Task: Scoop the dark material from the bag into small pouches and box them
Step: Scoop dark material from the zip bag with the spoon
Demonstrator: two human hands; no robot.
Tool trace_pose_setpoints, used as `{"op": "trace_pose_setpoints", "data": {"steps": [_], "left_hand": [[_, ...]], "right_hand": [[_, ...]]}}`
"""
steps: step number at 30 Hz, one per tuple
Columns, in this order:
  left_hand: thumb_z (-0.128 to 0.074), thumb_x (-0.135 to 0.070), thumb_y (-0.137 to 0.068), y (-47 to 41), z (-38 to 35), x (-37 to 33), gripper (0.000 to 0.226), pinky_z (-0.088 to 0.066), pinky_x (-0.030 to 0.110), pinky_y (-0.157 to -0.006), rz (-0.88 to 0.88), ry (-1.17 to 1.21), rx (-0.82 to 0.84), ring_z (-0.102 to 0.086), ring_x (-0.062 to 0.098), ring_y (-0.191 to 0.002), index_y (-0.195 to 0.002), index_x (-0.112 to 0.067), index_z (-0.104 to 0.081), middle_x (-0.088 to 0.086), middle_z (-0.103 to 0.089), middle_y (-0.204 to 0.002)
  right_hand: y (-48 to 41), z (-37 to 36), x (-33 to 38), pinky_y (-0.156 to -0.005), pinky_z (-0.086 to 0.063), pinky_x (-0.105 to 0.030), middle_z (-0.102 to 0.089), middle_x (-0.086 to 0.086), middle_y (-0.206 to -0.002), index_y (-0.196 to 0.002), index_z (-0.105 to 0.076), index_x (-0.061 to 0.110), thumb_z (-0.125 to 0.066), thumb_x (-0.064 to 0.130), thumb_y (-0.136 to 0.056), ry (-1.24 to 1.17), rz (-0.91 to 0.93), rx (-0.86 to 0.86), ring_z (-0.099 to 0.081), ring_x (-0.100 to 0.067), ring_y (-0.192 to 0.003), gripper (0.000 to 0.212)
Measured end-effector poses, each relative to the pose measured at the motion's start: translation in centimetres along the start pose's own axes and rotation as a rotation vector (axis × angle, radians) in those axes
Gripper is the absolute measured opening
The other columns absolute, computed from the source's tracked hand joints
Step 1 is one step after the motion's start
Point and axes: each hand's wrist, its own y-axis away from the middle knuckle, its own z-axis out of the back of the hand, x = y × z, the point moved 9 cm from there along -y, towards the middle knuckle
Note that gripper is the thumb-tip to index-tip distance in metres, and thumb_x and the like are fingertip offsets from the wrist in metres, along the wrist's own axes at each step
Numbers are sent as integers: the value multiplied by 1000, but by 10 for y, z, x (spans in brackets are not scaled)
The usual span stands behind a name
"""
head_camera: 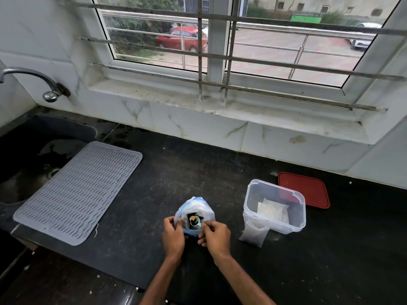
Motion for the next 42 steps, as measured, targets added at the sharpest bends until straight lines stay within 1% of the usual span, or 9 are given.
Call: {"op": "trace_pose_setpoints", "data": {"steps": [8,11,17,23,28,30,32,36,42], "left_hand": [[-57,-18,-98,3,4,-14,9,-47,14,-51,-50,19,0,-63,7,-77,-105,-15,-52,-2,-64,-90],[-58,-24,-98,0,7,-15,14,-51,26,-64,-80,0,-25,-65,14,-85,-108,-16,-53,2,-66,-98],[-61,-16,-94,1,11,-25,20,-52,30,-77,-157,6,3,-65,17,-96,-113,-19,-56,-1,-66,-105],[-59,-17,-95,10,10,-36,42,-45,38,-103,-235,-46,19,-54,21,-123,-135,-18,-47,4,-55,-135],[-54,-18,-87,58,24,-96,46,-33,25,-110,-622,-55,-195,-44,13,-131,-133,-12,-48,2,-49,-142],[-55,-13,-89,76,-3,-107,39,-38,18,-105,-680,-30,-71,-50,10,-123,-127,-19,-52,-5,-52,-134],[-59,-16,-93,88,-43,-102,37,-49,26,-95,-624,-42,119,-55,8,-112,-123,-36,-51,-12,-54,-126],[-68,-28,-90,115,-108,-91,45,-53,20,-83,-748,-269,359,-58,1,-106,-129,-40,-49,-21,-48,-128],[-62,-28,-94,132,-142,-83,30,-44,3,-82,-786,-433,424,-53,-2,-111,-123,-38,-59,-17,-45,-131]], "right_hand": [[6,-4,-6,-50,-50,-22,-71,-7,-68,-98,-72,11,-61,15,-96,-97,-82,127,-62,-12,-52,11],[12,0,-1,-51,-49,-22,-70,-5,-69,-95,-71,13,-61,15,-97,-122,-88,173,-61,-11,-54,11],[28,16,13,-55,-46,-21,-73,-4,-78,-102,-71,13,-61,17,-97,-218,-132,286,-61,-9,-59,12],[31,38,24,-54,-44,-19,-73,-4,-82,-108,-72,15,-63,18,-95,-336,-150,325,-61,-9,-62,16],[35,79,34,-59,-47,-22,-76,-5,-84,-106,-72,16,-62,19,-95,-277,-92,258,-64,-11,-65,15],[35,105,38,-58,-48,-22,-76,-6,-85,-105,-73,16,-62,19,-95,-240,-44,217,-65,-12,-66,14],[33,135,40,-56,-47,-23,-76,-9,-85,-104,-73,14,-63,18,-95,-237,1,166,-64,-14,-65,14],[26,195,41,-53,-45,-23,-75,-9,-81,-101,-73,14,-63,14,-95,-142,90,14,-63,-17,-65,12],[15,223,29,-49,-45,-11,-73,-1,-72,-95,-74,19,-66,14,-93,117,190,-91,-64,-6,-55,10]]}}
